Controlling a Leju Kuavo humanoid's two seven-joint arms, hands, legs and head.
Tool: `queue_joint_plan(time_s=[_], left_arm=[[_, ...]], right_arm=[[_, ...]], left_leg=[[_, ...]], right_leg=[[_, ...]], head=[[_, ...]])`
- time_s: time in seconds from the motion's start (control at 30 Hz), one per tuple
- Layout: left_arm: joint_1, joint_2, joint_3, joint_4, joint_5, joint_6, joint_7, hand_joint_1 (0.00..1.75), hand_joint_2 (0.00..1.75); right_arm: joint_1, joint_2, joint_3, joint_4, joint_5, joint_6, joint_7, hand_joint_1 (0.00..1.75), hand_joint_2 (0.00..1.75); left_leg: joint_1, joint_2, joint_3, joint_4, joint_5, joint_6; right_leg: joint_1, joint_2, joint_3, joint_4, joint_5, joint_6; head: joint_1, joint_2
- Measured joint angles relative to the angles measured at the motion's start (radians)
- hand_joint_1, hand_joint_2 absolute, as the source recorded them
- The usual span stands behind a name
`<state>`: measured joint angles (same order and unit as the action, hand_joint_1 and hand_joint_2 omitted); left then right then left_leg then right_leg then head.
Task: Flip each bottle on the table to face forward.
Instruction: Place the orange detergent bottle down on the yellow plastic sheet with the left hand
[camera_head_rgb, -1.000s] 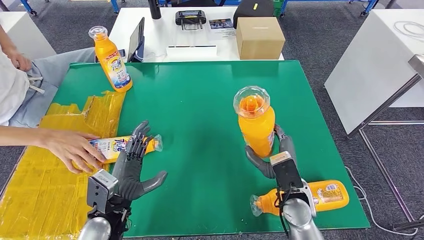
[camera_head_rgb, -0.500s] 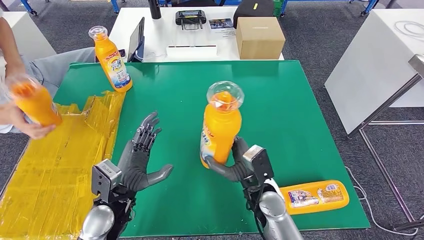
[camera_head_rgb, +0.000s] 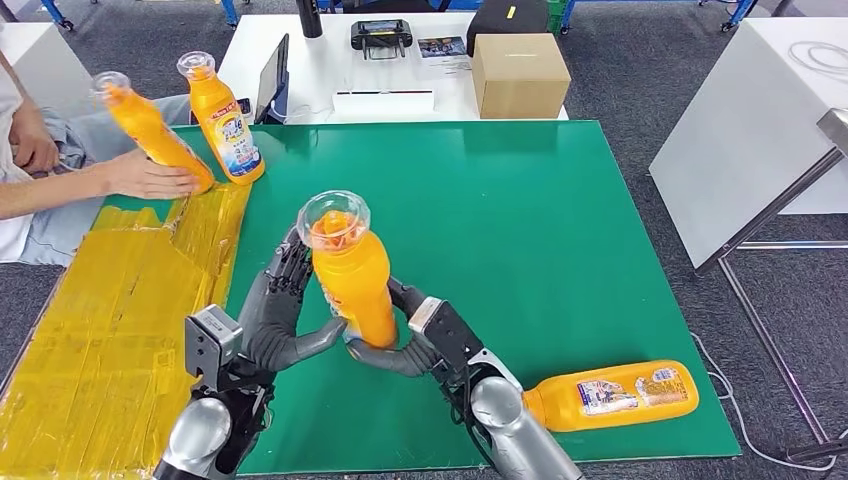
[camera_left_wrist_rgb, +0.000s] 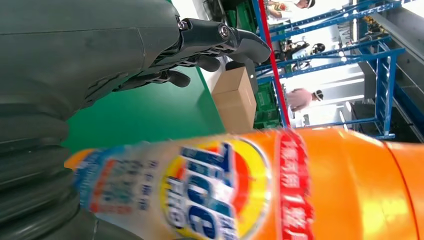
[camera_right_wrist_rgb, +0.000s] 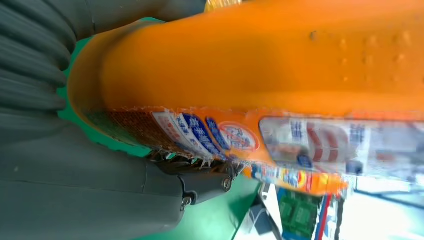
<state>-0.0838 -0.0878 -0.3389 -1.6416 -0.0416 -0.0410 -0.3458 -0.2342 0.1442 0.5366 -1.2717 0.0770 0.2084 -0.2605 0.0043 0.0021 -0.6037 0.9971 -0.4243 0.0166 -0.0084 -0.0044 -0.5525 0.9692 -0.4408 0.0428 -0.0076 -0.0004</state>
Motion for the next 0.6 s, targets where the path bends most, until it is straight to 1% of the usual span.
queue_joint_plan(time_s=[0.2, 0.6], left_arm=[[-0.004, 0.001, -0.007, 0.007, -0.016, 0.001, -0.005, 0.00, 1.75], [-0.008, 0.007, -0.026, 0.017, -0.039, 0.000, -0.012, 0.00, 1.75]], right_arm=[[-0.012, 0.004, 0.037, 0.031, 0.007, -0.005, 0.002, 1.75, 1.75], [-0.024, 0.004, 0.059, 0.062, 0.010, -0.014, 0.002, 1.75, 1.75]], left_leg=[[0.000, 0.000, 0.000, 0.000, 0.000, 0.000], [0.000, 0.000, 0.000, 0.000, 0.000, 0.000]], right_leg=[[0.000, 0.000, 0.000, 0.000, 0.000, 0.000], [0.000, 0.000, 0.000, 0.000, 0.000, 0.000]], head=[[0.000, 0.000], [0.000, 0.000]])
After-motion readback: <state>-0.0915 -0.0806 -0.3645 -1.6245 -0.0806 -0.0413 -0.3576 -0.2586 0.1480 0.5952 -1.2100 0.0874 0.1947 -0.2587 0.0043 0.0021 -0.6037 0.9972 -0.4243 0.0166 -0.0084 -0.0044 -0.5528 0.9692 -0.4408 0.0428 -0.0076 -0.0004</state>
